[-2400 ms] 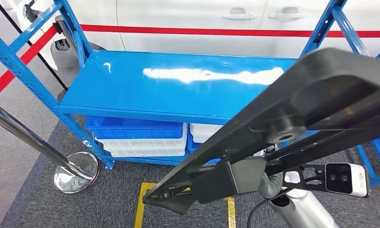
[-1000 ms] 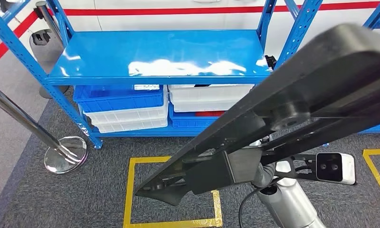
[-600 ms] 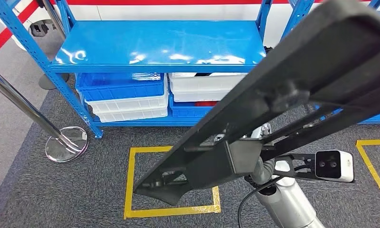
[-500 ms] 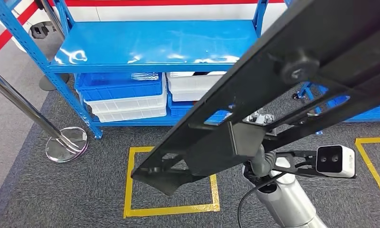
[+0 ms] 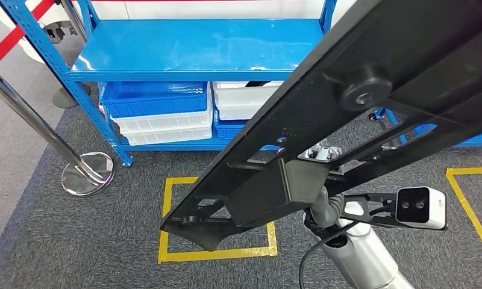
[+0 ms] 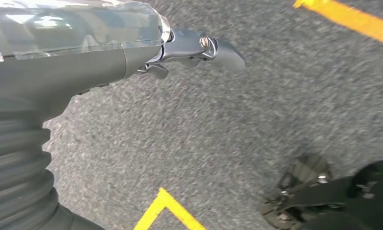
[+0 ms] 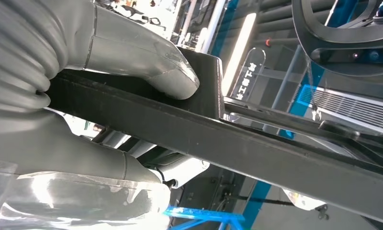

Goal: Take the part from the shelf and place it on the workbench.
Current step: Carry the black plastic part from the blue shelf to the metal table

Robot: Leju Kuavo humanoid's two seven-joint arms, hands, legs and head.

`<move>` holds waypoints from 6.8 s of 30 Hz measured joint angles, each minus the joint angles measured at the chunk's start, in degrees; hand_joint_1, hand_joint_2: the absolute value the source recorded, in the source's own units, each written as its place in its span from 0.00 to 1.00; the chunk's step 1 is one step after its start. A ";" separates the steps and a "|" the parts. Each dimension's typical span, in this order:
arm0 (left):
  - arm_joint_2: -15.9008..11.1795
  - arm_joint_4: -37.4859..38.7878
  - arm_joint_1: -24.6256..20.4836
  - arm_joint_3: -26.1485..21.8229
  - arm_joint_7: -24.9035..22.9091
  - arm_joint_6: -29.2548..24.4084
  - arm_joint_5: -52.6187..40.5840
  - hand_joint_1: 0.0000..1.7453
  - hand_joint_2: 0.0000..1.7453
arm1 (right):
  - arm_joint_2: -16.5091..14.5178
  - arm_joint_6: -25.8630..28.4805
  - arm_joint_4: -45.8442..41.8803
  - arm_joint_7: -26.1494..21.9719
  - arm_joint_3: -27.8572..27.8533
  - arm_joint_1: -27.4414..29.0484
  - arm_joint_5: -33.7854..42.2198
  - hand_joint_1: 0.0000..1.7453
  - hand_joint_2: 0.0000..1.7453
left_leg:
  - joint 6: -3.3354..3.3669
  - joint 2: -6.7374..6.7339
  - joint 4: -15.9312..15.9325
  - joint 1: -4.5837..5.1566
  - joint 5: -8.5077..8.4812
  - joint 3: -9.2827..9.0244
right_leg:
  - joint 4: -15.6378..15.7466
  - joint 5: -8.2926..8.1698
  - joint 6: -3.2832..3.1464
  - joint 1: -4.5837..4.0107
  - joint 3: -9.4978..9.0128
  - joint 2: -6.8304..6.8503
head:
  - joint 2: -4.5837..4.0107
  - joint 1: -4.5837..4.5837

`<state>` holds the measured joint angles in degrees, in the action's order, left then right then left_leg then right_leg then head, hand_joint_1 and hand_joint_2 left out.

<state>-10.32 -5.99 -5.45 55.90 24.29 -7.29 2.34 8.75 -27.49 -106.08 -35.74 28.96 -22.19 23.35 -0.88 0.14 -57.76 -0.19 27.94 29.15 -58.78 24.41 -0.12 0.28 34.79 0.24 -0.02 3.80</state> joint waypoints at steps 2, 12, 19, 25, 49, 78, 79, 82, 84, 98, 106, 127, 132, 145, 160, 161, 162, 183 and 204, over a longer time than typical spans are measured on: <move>-0.03 0.00 -0.05 0.01 -0.14 0.03 0.02 0.00 1.00 | 0.04 0.21 -0.26 0.00 0.28 -0.06 -0.16 1.00 1.00 | 0.81 -0.27 0.65 -0.17 -0.70 0.56 | -0.75 0.96 0.56 0.06 0.73 -0.13 | 0.00 -0.02; -0.03 0.00 -0.25 0.03 -0.45 0.10 0.02 0.00 1.00 | 0.03 -2.69 -1.84 0.00 1.19 -0.12 -1.93 1.00 1.00 | 2.15 -0.61 -1.21 0.39 -3.74 6.20 | -4.08 5.93 0.25 -0.12 -3.96 -0.16 | 0.00 -0.07; -0.22 0.02 -0.37 0.03 -0.70 0.10 0.02 0.00 1.00 | -0.49 -3.76 -2.57 0.00 1.14 -0.27 -3.33 1.00 1.00 | -0.02 -0.46 -3.97 0.29 -1.61 8.36 | 1.94 3.23 -1.48 0.38 -4.82 0.14 | 0.00 -0.07; -0.48 0.02 -0.42 0.03 -1.27 0.17 0.02 0.00 1.00 | -0.89 -2.99 -4.20 0.00 1.76 -0.26 -3.73 1.00 1.00 | -1.77 -0.26 -13.47 -1.14 1.83 8.06 | 1.36 1.19 -0.86 0.69 -1.95 -0.80 | 0.00 -0.07; 0.22 0.02 -0.43 -0.15 -1.23 -0.90 -0.04 0.00 1.00 | 0.13 -6.16 -0.54 0.00 1.65 -3.96 0.64 1.00 1.00 | -0.26 -3.44 -2.64 0.19 0.57 3.72 | 0.96 1.85 -1.39 0.03 -2.11 1.19 | 0.00 -0.06; 0.86 0.00 0.15 -0.72 -0.51 0.21 -0.03 0.00 1.00 | 1.94 -17.68 2.05 0.00 -8.51 0.75 3.85 1.00 1.00 | -0.41 -5.25 -0.60 -0.28 -0.40 2.50 | 0.04 1.78 -0.45 -0.25 -0.86 2.18 | 0.00 -0.07; 0.85 0.00 0.14 -0.84 -0.49 0.17 -0.03 0.00 1.00 | 2.08 -17.63 2.04 0.00 -8.70 0.84 3.98 1.00 1.00 | -0.64 -4.43 -1.75 -0.37 0.56 2.90 | 0.21 1.59 -0.86 -0.09 -0.84 1.66 | 0.00 -0.07; 0.85 0.00 0.39 -1.32 -0.47 0.10 -0.02 0.00 1.00 | 2.21 -17.52 2.05 0.00 -8.92 1.18 4.25 1.00 1.00 | -0.94 -1.27 -11.78 -0.56 5.94 7.12 | 0.30 1.32 -1.60 -0.01 -0.71 -0.05 | 0.00 -0.07; 0.85 0.00 0.56 -1.55 -0.49 0.05 -0.02 0.00 1.00 | 2.31 -17.51 2.06 0.00 -8.93 1.58 4.38 1.00 1.00 | -0.99 -0.74 -16.75 -0.56 7.07 9.41 | 0.16 1.29 -1.67 -0.10 -0.66 -1.39 | 0.00 -0.07; 0.81 0.00 1.01 -4.52 -2.37 -1.72 0.03 0.00 1.00 | -4.28 -33.84 -3.13 0.00 -19.99 15.54 -5.11 1.00 1.00 | 1.77 -0.63 0.33 -0.91 -1.23 2.27 | -13.65 8.11 1.94 0.44 6.21 -0.90 | 0.00 -0.07; 1.06 0.00 1.53 -4.51 -3.93 -2.58 0.04 0.00 1.00 | -17.53 -44.64 -7.17 0.00 -30.19 24.90 -8.82 1.00 1.00 | -0.01 -4.71 0.23 -0.41 -0.37 1.54 | -0.18 2.31 0.56 -0.04 -1.08 2.95 | 0.00 -0.06; -1.84 0.26 -0.57 -1.02 -3.21 1.19 0.05 0.00 1.00 | -10.61 -20.24 -7.59 0.00 -25.30 16.35 -9.64 1.00 1.00 | 1.53 -0.07 0.17 -0.99 -0.58 1.66 | -8.46 5.69 1.39 0.19 3.88 -1.86 | 0.00 -0.07; -1.90 0.26 -0.66 0.01 -3.51 1.26 -0.05 0.00 1.00 | -6.77 -18.39 -6.46 0.00 -21.06 14.52 -9.71 1.00 1.00 | 1.46 -2.64 0.13 -0.88 -0.38 1.57 | -12.28 5.27 1.64 0.51 5.33 -0.01 | 0.00 -0.07; -0.91 0.13 -1.11 2.39 -3.88 1.44 -0.01 0.00 1.00 | -1.33 -6.61 0.44 0.00 -4.97 6.57 -8.52 1.00 1.00 | -0.88 -0.76 -13.73 -0.74 7.56 7.18 | 1.01 0.99 -1.92 -0.19 -0.88 -0.78 | 0.00 -0.05; -0.13 0.13 -0.57 2.89 -5.50 0.29 0.00 0.00 1.00 | -1.70 -5.88 3.27 0.00 3.13 7.08 -10.96 1.00 1.00 | 1.46 -0.25 -0.28 -0.94 -1.02 2.83 | -13.37 7.72 1.63 0.19 6.48 -0.85 | 0.00 -0.07; -0.11 0.13 -0.50 2.90 -5.55 0.29 -0.02 0.00 1.00 | -1.72 -5.90 3.33 0.00 3.21 7.18 -10.96 1.00 1.00 | 1.50 -0.88 -0.29 -0.91 -0.96 2.82 | -16.12 8.42 1.76 0.30 7.91 -0.63 | 0.00 -0.07; -0.09 0.13 -0.48 2.90 -5.56 0.30 -0.03 0.00 1.00 | -1.72 -5.91 3.38 0.00 3.28 7.25 -10.96 1.00 1.00 | 1.51 -1.47 -0.30 -0.89 -0.91 2.79 | -16.78 8.03 1.80 0.37 8.32 -0.53 | 0.00 -0.07; 0.31 0.13 -0.62 5.16 -7.27 -0.41 -0.04 0.00 1.00 | -2.20 -4.72 1.57 0.40 3.56 5.95 -8.63 1.00 1.00 | -0.90 2.23 -2.45 -1.38 -0.30 3.67 | -0.45 1.57 -0.62 -0.01 -0.42 -4.88 | 0.00 -0.05; -2.05 0.36 -1.08 5.15 -7.14 -5.64 -0.04 0.00 1.00 | -1.33 -3.63 0.17 0.00 2.05 5.96 -9.96 1.00 1.00 | -0.24 -3.34 -2.87 -0.34 2.40 2.36 | 1.03 0.70 -1.39 -0.62 -0.40 1.24 | 0.00 -0.05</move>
<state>-12.37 -5.63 -6.53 61.06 17.16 -12.93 2.30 7.42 -31.12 -105.91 -35.74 31.02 -16.23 13.39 -1.12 -3.20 -60.62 -0.54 30.34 31.51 -57.75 25.11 -1.51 -0.34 34.39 1.49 -0.02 3.75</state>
